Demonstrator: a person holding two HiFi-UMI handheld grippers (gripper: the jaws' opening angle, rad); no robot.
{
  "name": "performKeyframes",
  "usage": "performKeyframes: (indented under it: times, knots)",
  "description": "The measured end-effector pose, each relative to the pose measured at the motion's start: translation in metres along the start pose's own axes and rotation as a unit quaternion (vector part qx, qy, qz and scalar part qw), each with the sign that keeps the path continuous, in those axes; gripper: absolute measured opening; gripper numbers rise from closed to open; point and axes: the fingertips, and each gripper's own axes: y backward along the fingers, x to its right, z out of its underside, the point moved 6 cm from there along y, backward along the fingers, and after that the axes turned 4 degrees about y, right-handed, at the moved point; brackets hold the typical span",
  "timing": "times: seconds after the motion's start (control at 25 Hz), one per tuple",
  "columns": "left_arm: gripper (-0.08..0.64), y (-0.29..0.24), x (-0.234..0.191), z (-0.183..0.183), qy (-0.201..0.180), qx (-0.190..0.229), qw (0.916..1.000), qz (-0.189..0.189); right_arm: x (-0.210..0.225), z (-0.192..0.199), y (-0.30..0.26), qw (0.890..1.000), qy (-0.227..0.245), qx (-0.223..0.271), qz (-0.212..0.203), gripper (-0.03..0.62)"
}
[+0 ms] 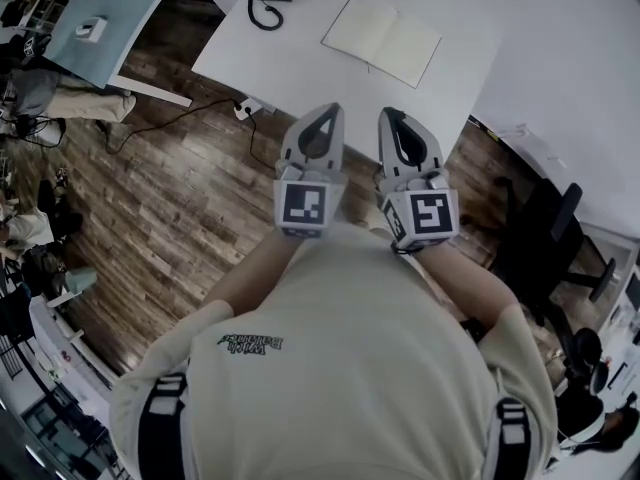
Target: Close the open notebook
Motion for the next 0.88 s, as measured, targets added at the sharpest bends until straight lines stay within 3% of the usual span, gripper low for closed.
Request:
performKeyframes:
  times: [0.88]
  knots:
    - [0.013, -0.118, -0.118, -0.012, 0.006, -0.001, 0.9976, 0.069, 0.017, -0.017, -0.159, 0.998, -0.006, -0.013, 0.063, 0.002]
